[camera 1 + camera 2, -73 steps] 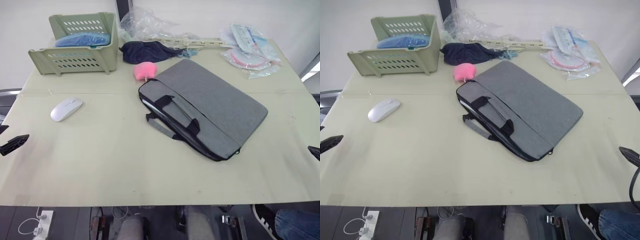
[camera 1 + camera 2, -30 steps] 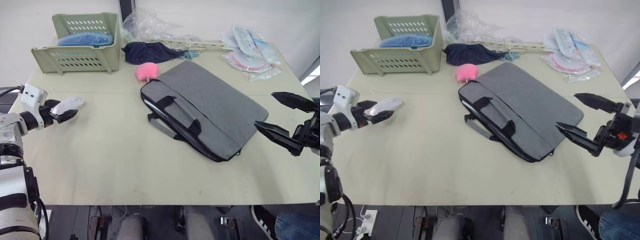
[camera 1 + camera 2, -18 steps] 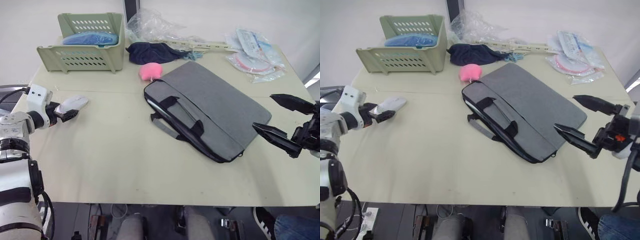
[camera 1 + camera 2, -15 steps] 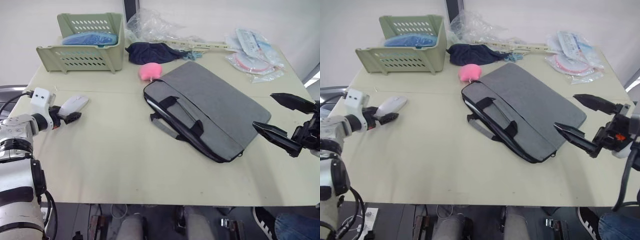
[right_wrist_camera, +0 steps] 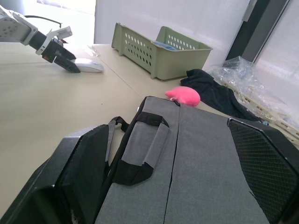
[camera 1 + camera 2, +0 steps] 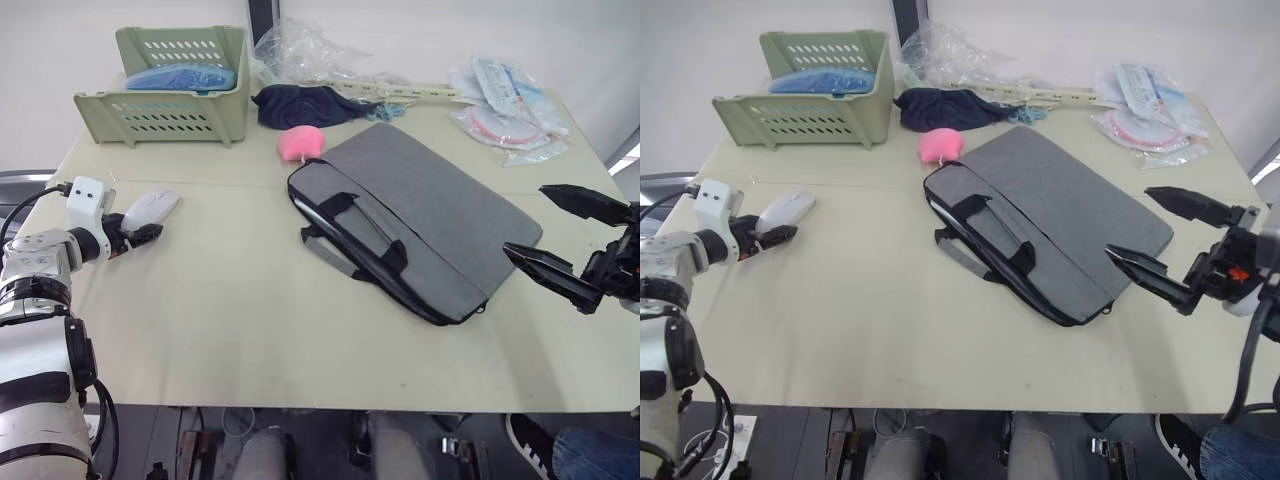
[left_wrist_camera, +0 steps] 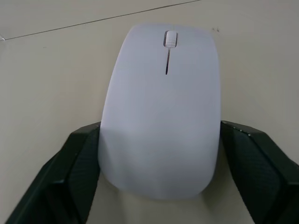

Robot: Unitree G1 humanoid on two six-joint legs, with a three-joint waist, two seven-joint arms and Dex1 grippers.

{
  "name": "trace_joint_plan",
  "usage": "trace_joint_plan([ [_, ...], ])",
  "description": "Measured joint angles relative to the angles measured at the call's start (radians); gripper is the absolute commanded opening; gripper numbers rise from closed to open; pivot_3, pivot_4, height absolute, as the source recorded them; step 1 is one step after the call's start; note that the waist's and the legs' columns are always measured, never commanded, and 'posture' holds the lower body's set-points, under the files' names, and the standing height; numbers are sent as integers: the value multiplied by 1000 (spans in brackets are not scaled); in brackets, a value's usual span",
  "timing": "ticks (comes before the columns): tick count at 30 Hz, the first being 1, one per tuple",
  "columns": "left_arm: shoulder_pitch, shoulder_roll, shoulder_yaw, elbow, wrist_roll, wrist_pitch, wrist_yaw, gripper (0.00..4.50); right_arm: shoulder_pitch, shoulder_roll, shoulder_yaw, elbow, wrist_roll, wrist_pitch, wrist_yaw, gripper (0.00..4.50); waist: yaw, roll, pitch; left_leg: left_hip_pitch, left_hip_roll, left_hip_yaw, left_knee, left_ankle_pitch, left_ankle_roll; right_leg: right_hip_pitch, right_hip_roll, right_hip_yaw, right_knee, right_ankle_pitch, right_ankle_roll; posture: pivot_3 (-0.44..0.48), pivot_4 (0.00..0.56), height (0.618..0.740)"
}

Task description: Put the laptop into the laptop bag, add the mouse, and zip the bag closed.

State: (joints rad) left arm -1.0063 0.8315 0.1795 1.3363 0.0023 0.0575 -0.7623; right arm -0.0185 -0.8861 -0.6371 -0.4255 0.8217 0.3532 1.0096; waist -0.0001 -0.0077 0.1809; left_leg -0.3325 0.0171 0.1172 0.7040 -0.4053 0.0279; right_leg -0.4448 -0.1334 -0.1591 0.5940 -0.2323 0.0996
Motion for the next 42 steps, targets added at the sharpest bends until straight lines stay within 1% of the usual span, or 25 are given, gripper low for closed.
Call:
trace_joint_plan([
  [7, 0, 0, 0, 0, 1, -4, -5, 2780, -10, 1, 4, 0, -9, -2, 0, 4500, 0, 0, 0, 0, 0, 0, 0, 0, 0, 0, 0, 0, 0, 0, 0, 0, 150, 740],
  [11, 0, 2, 0, 0, 0, -5, -44, 2780, -10, 2, 7, 0, -11, -3, 0, 4500, 0, 0, 0, 0, 0, 0, 0, 0, 0, 0, 0, 0, 0, 0, 0, 0, 150, 740],
  [16, 34, 14, 11, -36, -27, -17, -167, 2780, -10, 2, 7, 0, -12, -3, 2, 4500, -2, 0, 0, 0, 0, 0, 0, 0, 0, 0, 0, 0, 0, 0, 0, 0, 150, 740],
  [18, 79, 19, 19, -92, -55, -18, -249, 2780, -10, 2, 19, 0, -22, -5, 1, 4500, -3, 0, 0, 0, 0, 0, 0, 0, 0, 0, 0, 0, 0, 0, 0, 0, 150, 740],
  [20, 136, 18, 20, -170, -83, -15, -338, 2780, -9, 2, 47, 0, -25, 5, -3, 4500, -4, 0, 0, 0, 0, 0, 0, 0, 0, 0, 0, 0, 0, 0, 0, 0, 150, 740],
  [22, 216, 20, 26, -301, -122, 8, -403, 2780, -4, -8, 69, -2, -35, 33, -18, 4500, -4, 0, 0, 0, 1, 0, 1, 0, 0, 0, 0, 0, 1, 0, 0, 0, 150, 740],
  [23, 261, 21, 36, -373, -144, 30, -423, 2780, -5, -16, 87, -2, -43, 48, -26, 4500, -4, 0, 0, 0, 1, 0, 1, 0, 0, 0, 0, 0, 1, 0, 0, 0, 150, 740],
  [24, 351, 27, 59, -522, -198, 78, -451, 2780, -8, -20, 122, -10, -62, 73, -56, 4500, -4, 0, 0, -1, 2, -1, 2, 0, 0, 0, 0, 0, 1, 0, 0, 0, 150, 740],
  [25, 364, 27, 60, -551, -210, 91, -458, 2780, -7, -19, 132, -12, -69, 79, -65, 4500, -4, 0, 0, -1, 2, -1, 3, 0, 0, 0, 0, 0, 1, 0, 0, 0, 150, 740],
  [26, 416, 32, 81, -645, -242, 132, -464, 2780, -16, -15, 160, -23, -97, 85, -101, 4500, -4, 0, 0, -2, 2, -2, 3, 0, 0, -1, 0, 0, 1, 0, 0, 0, 150, 740],
  [29, 573, 51, 136, -931, -326, 234, -468, 2780, -54, 9, 260, -77, -165, 128, -221, 4500, -4, 0, 0, -2, 3, -2, 4, 0, 0, -1, 0, 1, 2, 0, 0, 0, 150, 740],
  [32, 657, 54, 167, -1099, -381, 306, -451, 2780, -104, 18, 337, -91, -177, 157, -248, 4500, -1, 0, 0, -3, 3, -2, 7, 0, 0, 0, 0, 1, 2, 0, 0, 0, 150, 740],
  [34, 706, 53, 186, -1222, -430, 371, -428, 2780, -178, 33, 420, -85, -214, 186, -279, 4500, 1, 0, 0, -3, 5, -3, 10, -1, -1, 0, 0, 1, 2, 0, -1, 0, 150, 740],
  [35, 720, 52, 193, -1282, -454, 400, -415, 2780, -216, 52, 464, -79, -248, 210, -323, 4500, 1, 0, 0, -4, 8, -4, 11, -1, -1, 0, 0, 1, 2, 0, -1, 0, 150, 740],
  [38, 748, 52, 203, -1382, -489, 443, -384, 2780, -285, 133, 546, -54, -307, 271, -426, 4500, 0, 1, 0, -3, 9, -3, 11, -1, -2, 0, 1, 1, 3, 0, -1, 0, 150, 740],
  [42, 767, 43, 198, -1440, -512, 474, -349, 2780, -344, 192, 665, -30, -423, 281, -501, 4500, -4, 1, 0, -3, 7, -2, 11, -2, -4, 0, 4, 1, 3, 0, -3, 0, 150, 740],
])
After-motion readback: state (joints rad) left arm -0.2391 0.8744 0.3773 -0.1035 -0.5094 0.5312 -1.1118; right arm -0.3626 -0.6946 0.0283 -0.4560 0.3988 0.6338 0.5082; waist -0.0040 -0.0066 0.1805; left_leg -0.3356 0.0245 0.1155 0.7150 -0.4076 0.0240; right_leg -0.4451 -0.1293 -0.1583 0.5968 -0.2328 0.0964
